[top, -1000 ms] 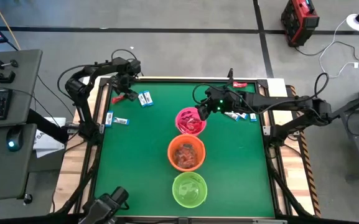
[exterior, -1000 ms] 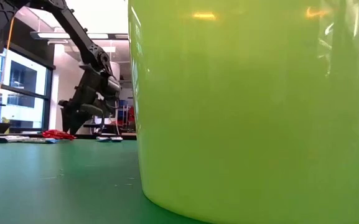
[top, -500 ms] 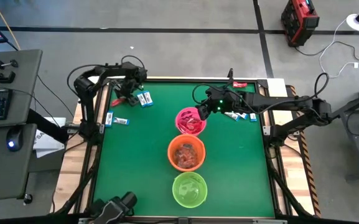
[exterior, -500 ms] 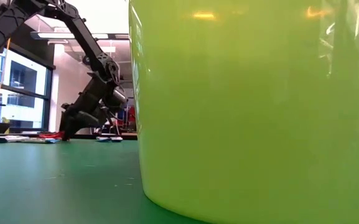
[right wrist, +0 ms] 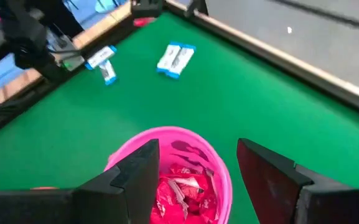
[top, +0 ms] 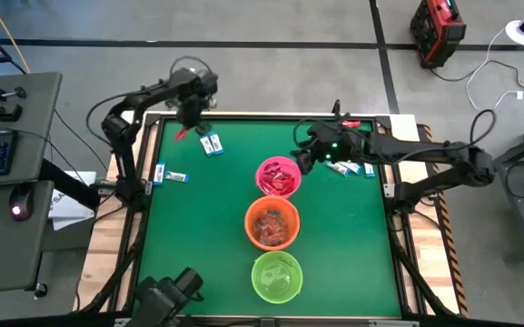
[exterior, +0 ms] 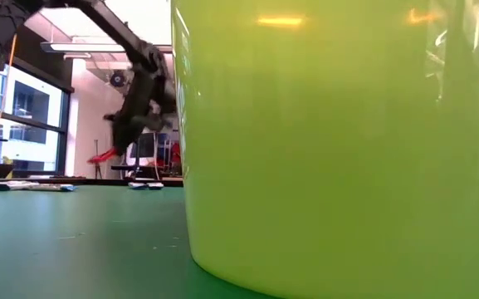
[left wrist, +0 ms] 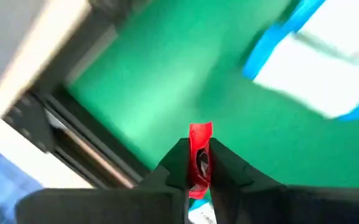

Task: Sort candy by brand, put in halloween buckets
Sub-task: Put the red chocolate into the pink bucket

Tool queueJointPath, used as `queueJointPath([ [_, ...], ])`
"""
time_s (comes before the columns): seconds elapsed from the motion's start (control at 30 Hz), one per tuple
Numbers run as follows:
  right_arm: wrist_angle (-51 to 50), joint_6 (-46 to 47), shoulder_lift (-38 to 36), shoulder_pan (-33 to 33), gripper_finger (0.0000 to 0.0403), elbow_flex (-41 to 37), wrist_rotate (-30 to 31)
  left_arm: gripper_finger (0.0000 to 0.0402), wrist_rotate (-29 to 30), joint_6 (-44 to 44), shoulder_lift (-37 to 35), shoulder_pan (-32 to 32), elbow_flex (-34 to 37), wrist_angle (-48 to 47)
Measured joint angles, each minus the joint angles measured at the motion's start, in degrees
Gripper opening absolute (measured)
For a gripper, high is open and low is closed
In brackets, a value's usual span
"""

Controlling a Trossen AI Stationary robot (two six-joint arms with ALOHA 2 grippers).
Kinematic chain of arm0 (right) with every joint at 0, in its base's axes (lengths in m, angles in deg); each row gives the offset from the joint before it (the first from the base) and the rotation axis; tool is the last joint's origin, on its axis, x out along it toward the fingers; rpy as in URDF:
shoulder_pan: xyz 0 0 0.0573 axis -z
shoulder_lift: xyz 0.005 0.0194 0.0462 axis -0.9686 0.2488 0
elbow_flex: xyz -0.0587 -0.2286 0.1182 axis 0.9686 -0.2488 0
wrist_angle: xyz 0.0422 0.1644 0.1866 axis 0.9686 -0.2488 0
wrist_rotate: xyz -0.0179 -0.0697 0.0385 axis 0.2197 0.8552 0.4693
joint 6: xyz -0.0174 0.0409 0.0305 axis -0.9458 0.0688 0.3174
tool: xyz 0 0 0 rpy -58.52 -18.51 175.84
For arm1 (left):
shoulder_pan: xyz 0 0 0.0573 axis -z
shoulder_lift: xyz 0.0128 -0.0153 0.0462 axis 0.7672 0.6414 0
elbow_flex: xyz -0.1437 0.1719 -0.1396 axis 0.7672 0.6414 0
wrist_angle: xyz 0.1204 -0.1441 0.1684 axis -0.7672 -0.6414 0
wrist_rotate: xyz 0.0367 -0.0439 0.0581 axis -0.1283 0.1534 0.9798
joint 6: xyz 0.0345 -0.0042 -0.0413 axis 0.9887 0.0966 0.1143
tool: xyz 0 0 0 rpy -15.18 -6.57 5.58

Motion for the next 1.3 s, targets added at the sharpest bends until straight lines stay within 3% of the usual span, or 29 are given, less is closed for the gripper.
queueJointPath([
  [0.13,-2.08,-1.7,-3.71,0.04,0.0209,0.0,2.77,0.0008,-4.46,-2.03,-5.73,1.88,-4.03,2.61],
  [0.33,-7.86,-1.95,-7.73,0.05,0.0209,0.0,8.7,0.0013,-10.94,-8.21,-15.79,7.52,-4.16,8.15],
  [0.6,-10.07,-2.4,-8.18,0.07,0.0209,0.0,10.57,0.0014,-11.67,-17.21,-23.61,19.9,-4.16,14.4],
  [0.87,-13.12,-4.43,-8.18,0.15,0.0209,0.0,12.25,0.0014,-15.72,-23.96,-23.44,31.77,-4.14,25.52],
  [1.07,-22.65,-3.38,-8.18,0.15,0.0209,0.0,17.12,0.0014,-17.12,-24.22,-21.62,39.04,-4.14,34.85],
  [1.3,-26.25,-3.46,-8.18,0.17,0.0209,0.0,18.97,0.0014,-16.98,-21.26,-21.55,44.01,-4.14,40.99],
])
